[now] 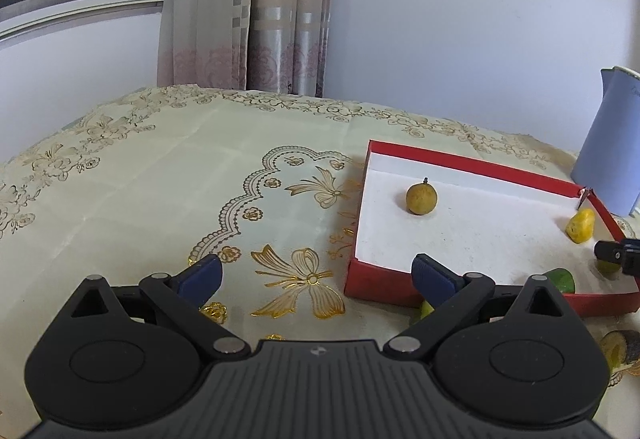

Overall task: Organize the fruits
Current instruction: 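Carry the green round fruit into the red tray and open the right gripper, then grasp the cut cucumber piece with the left gripper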

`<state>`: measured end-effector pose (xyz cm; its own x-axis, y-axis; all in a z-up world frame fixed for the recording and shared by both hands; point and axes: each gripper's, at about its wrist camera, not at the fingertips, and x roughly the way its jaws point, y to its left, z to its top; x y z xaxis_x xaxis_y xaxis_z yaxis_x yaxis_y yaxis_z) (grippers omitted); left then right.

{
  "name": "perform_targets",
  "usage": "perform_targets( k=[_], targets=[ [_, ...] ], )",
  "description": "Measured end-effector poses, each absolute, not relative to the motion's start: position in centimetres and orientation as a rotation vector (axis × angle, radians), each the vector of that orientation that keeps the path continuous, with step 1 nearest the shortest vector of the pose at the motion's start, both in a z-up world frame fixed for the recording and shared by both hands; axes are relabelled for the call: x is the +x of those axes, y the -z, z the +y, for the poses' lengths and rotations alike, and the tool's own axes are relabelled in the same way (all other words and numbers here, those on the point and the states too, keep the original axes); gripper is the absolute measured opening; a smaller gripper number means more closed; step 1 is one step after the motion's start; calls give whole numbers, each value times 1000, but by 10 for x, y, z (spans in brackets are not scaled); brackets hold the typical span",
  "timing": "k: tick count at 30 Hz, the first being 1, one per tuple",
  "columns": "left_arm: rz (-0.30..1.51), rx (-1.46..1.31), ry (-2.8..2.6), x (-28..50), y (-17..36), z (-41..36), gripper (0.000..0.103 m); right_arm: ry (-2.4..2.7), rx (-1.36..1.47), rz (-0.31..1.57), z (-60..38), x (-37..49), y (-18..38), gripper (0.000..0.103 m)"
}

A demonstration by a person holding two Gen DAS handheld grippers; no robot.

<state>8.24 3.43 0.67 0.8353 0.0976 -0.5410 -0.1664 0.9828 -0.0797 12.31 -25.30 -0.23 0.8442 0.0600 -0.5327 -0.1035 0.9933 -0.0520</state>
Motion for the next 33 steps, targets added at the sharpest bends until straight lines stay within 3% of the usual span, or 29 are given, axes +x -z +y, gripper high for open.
perform_targets(
  k=[7,11,15,33],
  targets=[
    [543,-158,-159,81,-8,40,102,-93,-36,442,-256,74,-30,46],
    [535,-141,-164,82,-9,38,102,-119,47,357,-257,26,-40,56],
    [572,-53,-92,76,-10,25,102,-123,111,320,-252,-4,-27,59],
    [585,21,98,72,-3,-7,102,-190,233,355,-253,-5,9,59]
  ],
)
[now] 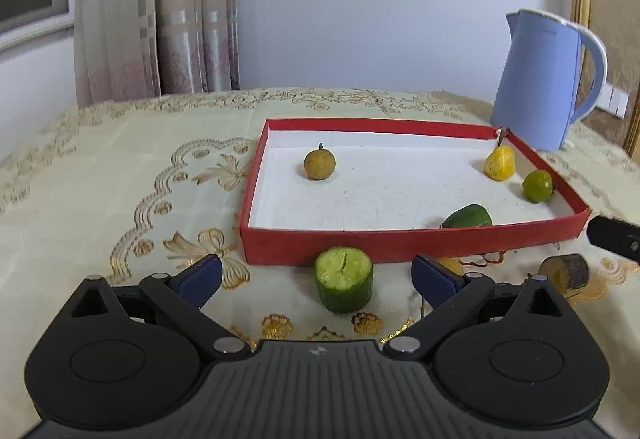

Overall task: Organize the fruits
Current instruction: 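Grasp the cut cucumber piece with the left gripper, then grasp the dark cut eggplant piece with the right gripper while the left lifts the cucumber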

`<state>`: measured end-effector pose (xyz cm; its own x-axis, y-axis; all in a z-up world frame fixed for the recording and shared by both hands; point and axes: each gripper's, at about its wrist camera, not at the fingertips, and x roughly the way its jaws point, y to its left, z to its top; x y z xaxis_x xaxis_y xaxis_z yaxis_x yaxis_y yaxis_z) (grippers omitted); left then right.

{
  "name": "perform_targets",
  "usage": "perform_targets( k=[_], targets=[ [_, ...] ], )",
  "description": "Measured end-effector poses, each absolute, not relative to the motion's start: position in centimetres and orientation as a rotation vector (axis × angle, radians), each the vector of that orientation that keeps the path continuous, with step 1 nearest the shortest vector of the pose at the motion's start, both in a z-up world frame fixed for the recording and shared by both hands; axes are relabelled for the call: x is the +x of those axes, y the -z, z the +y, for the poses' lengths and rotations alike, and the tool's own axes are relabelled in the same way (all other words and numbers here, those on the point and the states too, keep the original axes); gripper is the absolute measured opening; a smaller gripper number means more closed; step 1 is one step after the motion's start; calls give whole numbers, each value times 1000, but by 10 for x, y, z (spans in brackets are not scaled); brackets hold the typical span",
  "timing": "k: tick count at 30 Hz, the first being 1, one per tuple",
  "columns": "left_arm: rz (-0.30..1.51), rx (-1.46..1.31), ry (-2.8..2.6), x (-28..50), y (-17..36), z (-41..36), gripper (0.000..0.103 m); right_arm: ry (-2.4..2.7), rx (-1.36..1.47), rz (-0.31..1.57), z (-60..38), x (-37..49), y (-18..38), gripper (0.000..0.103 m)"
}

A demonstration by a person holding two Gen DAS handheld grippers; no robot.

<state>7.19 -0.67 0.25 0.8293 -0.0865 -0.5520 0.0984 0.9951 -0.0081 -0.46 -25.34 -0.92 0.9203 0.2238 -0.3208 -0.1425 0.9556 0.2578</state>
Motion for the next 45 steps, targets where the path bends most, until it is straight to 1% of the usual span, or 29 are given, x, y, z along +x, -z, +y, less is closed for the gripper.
perform_targets(
  k=[3,5,8,9,11,12,13,14,16,17,18,24,31,38,40,43,45],
  targets=[
    [558,74,94,74,-3,-16,102,-182,225,359,-253,-5,9,59],
    [536,108,76,73,1,-19,102,-161,221,364,-253,-5,9,71],
    [541,164,58,75,7,-22,101,-153,224,371,-255,-5,9,74],
    [539,165,60,75,8,-21,100,-159,222,369,-255,-6,9,75],
    [550,158,75,77,9,-20,92,-163,207,352,-254,-9,8,79],
    [560,157,82,78,10,-20,83,-162,196,345,-252,-10,7,80],
    [571,158,84,80,11,-20,69,-164,188,342,-251,-11,7,82],
    [583,155,89,81,13,-20,64,-168,180,340,-250,-11,7,83],
    [609,121,131,83,14,-18,47,-171,172,341,-249,-11,7,84],
    [619,106,153,83,15,-17,42,-174,172,343,-249,-11,7,84],
    [624,101,167,83,15,-17,34,-176,173,344,-249,-11,7,84],
    [618,84,184,78,15,-19,32,-179,160,380,-248,-9,8,84],
    [598,68,157,75,10,-14,32,-184,66,417,-235,-9,9,82],
    [581,66,139,73,7,-10,32,-181,76,466,-237,-2,13,61],
    [570,75,137,72,6,-11,32,-181,76,481,-237,0,15,58],
    [556,89,138,70,4,-13,32,-175,60,495,-234,3,16,58],
    [552,94,138,69,4,-14,32,-175,50,506,-232,5,17,54]
  ],
)
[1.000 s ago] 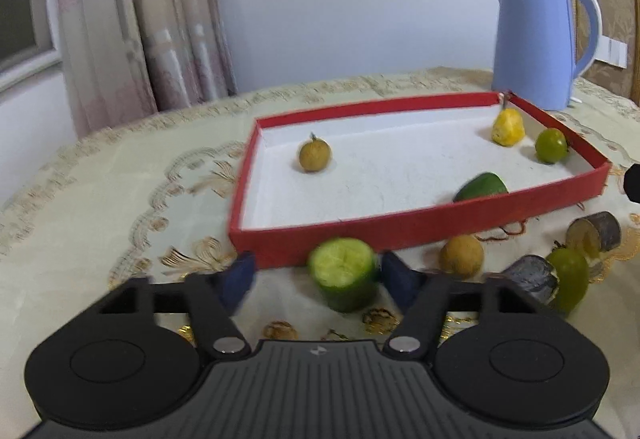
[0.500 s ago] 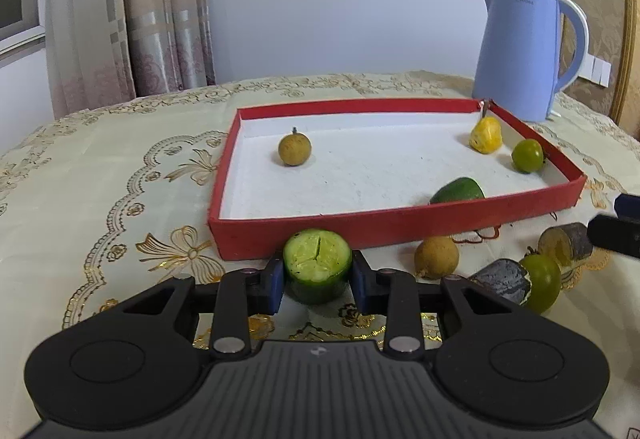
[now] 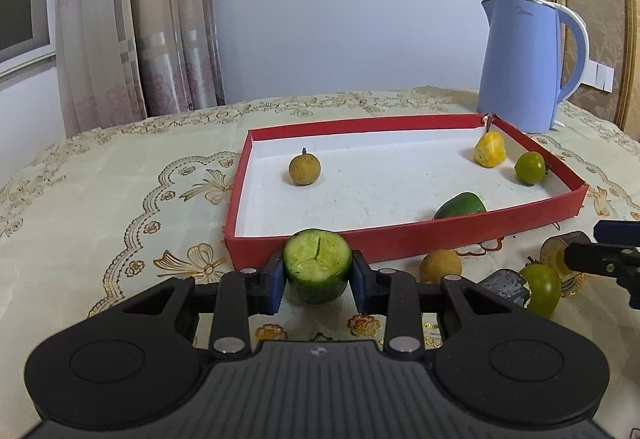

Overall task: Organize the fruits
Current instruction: 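Grasp the dark cut eggplant piece with the right gripper while the left lifts the cucumber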

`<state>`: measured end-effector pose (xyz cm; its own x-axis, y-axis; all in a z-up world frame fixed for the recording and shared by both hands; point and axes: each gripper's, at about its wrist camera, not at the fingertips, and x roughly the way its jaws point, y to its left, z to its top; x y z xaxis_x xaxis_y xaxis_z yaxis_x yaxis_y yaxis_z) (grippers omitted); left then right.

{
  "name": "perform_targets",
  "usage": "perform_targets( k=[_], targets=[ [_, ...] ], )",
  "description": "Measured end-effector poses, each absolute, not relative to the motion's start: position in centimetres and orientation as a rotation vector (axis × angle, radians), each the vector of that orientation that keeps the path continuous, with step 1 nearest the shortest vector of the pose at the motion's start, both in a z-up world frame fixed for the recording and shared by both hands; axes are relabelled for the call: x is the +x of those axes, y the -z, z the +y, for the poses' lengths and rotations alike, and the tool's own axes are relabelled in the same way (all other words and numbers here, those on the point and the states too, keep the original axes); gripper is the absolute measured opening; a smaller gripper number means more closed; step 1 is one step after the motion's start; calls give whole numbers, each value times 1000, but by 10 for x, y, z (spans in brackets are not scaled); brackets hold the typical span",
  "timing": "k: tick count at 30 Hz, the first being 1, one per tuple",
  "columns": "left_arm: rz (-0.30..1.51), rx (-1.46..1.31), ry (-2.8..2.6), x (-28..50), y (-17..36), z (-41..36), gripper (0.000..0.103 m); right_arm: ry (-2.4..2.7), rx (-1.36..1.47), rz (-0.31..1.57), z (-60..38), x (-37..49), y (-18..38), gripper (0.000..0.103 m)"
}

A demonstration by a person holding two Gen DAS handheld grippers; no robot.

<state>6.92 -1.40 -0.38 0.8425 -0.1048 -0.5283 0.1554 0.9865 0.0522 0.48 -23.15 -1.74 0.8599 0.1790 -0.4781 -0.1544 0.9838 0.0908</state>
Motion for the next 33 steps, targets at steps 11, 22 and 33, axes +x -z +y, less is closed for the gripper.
perform_targets(
  k=[11,22,33],
  targets=[
    [549,97,150,67,2,-14,32,-154,-33,561,-216,15,20,39],
    [537,90,156,64,-1,-13,32,-149,-31,563,-213,21,20,31],
    [525,74,148,64,-2,-9,32,-175,43,516,-231,10,17,31]
  ],
)
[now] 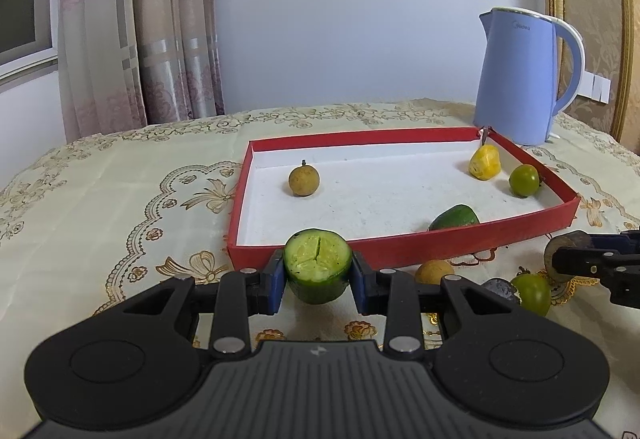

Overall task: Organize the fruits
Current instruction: 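Grasp the dark cut eggplant piece with the right gripper while the left lifts the cucumber, then carry the cucumber piece into the red tray and open the left gripper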

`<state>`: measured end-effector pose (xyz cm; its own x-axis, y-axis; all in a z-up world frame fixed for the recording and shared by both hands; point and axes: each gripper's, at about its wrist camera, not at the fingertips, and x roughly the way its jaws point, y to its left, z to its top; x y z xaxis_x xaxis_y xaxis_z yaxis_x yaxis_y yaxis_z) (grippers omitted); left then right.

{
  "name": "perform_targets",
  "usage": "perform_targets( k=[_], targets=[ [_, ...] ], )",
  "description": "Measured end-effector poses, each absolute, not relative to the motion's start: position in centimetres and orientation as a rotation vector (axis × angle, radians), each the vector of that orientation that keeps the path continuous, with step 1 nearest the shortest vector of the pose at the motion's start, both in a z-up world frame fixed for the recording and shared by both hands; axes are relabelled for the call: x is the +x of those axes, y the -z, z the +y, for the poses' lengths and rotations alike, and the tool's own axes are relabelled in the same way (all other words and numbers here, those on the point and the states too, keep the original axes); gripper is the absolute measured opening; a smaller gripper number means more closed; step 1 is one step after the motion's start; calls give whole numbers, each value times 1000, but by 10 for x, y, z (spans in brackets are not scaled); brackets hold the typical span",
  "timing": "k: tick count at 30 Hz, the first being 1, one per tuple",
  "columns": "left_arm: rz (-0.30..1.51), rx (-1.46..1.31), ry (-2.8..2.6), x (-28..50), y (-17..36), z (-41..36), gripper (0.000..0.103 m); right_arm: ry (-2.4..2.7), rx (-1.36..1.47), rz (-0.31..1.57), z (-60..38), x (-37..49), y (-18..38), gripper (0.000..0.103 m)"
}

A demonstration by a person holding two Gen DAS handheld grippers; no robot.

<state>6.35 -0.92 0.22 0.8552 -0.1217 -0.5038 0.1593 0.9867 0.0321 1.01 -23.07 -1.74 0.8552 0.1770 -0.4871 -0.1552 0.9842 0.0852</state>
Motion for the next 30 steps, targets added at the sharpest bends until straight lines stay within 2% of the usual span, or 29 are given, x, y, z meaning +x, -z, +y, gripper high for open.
perform_targets(
  k=[21,30],
  targets=[
    [504,58,184,61,-21,-18,32,-192,86,474,-239,1,13,31],
    [500,123,188,90,-38,-35,32,-206,97,466,-241,0,12,31]
  ],
)
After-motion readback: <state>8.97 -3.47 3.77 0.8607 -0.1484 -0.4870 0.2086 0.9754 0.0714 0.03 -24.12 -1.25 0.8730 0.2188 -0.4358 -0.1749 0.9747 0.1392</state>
